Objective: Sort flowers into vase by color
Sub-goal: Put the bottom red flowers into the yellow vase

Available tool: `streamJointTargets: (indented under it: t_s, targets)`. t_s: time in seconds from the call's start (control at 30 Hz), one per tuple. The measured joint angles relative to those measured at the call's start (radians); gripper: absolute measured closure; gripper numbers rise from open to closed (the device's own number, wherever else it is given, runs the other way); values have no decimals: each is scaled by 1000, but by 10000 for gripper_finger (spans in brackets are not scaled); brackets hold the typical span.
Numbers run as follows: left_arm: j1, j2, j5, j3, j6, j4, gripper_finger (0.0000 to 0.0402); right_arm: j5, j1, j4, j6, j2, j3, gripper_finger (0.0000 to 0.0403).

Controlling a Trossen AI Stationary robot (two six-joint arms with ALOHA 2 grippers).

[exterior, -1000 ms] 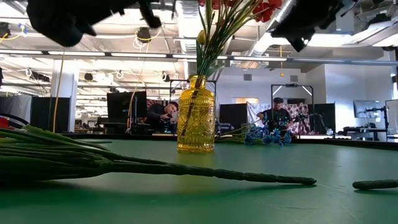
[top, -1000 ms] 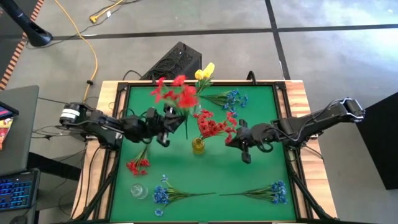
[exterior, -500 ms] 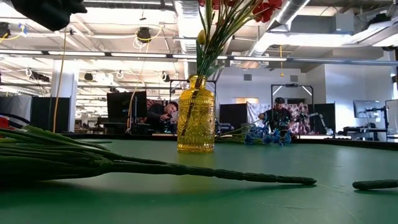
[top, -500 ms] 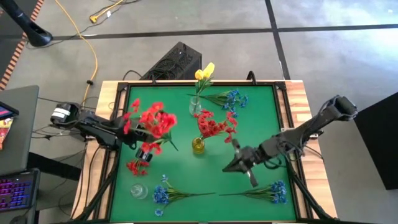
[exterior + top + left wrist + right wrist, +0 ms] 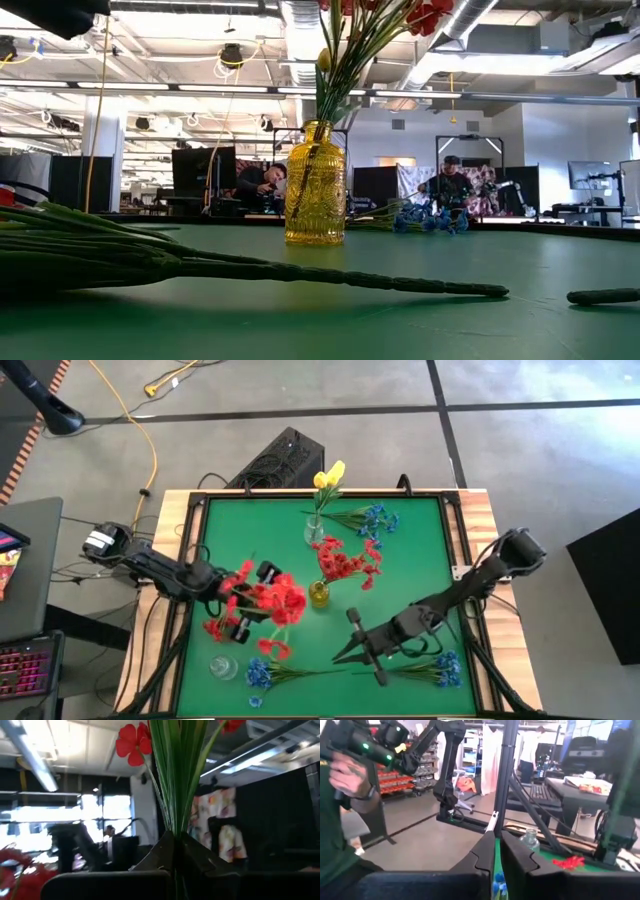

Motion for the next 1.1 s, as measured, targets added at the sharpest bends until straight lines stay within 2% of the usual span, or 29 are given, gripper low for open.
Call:
streamJointTargets:
  t_s: [0.2, 0.4, 0.6, 0.73, 0.97, 1.1]
  targets:
    - [-29, 4, -100, 0, 4, -33, 402, 55, -13, -129, -45, 66, 112, 332]
    - [-72, 4, -110, 0, 0, -28, 402, 162, -19, -333, -43, 66, 200, 297]
    - [-119, 4, -173, 0, 31, -61, 402, 164, -17, -343, -64, 65, 227, 229]
    - [-129, 4, -262, 0, 30, -95, 402, 201, -34, -310, -18, 65, 230, 201]
    - [-129, 4, -301, 2, 12, -90, 402, 314, -46, -307, -9, 66, 230, 208]
    - [-128, 4, -291, 32, 8, -101, 402, 316, -56, -271, -13, 66, 230, 219]
